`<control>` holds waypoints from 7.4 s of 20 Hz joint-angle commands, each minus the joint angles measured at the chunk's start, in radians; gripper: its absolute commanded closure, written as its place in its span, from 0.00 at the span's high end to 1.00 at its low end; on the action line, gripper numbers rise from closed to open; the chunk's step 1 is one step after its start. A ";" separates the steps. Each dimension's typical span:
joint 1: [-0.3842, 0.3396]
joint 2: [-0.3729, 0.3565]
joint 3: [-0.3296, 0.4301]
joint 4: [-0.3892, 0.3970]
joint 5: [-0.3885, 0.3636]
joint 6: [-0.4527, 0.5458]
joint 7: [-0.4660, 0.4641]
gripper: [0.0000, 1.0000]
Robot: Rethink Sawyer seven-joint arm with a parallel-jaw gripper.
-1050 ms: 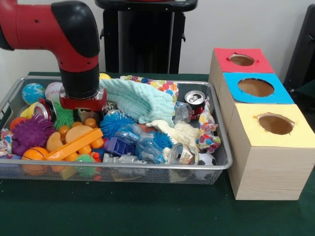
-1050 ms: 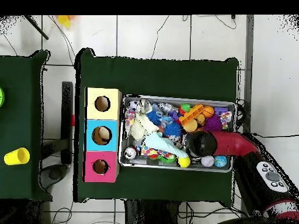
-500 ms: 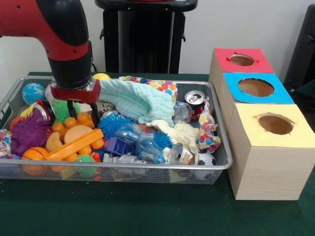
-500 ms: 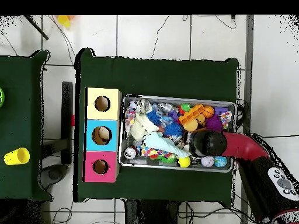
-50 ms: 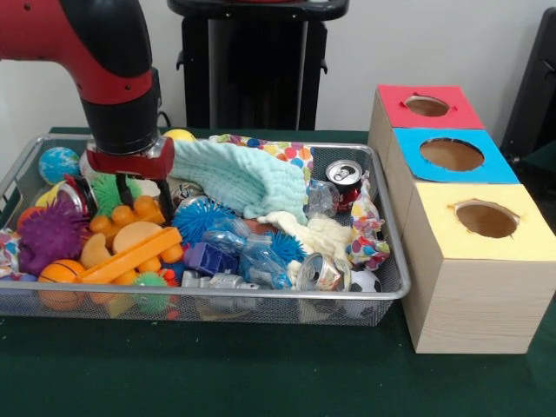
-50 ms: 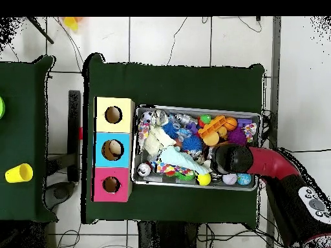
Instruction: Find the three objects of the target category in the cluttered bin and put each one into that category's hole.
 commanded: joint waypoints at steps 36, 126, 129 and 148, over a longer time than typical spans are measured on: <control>0.047 0.184 -0.052 -0.150 0.008 -0.016 0.067 1.00; 0.095 -0.083 -0.190 -0.018 0.371 0.095 -0.171 1.00; 0.072 -0.055 -0.171 -0.053 0.355 0.093 -0.186 1.00; -0.050 0.102 -0.074 -0.231 0.221 0.107 -0.267 1.00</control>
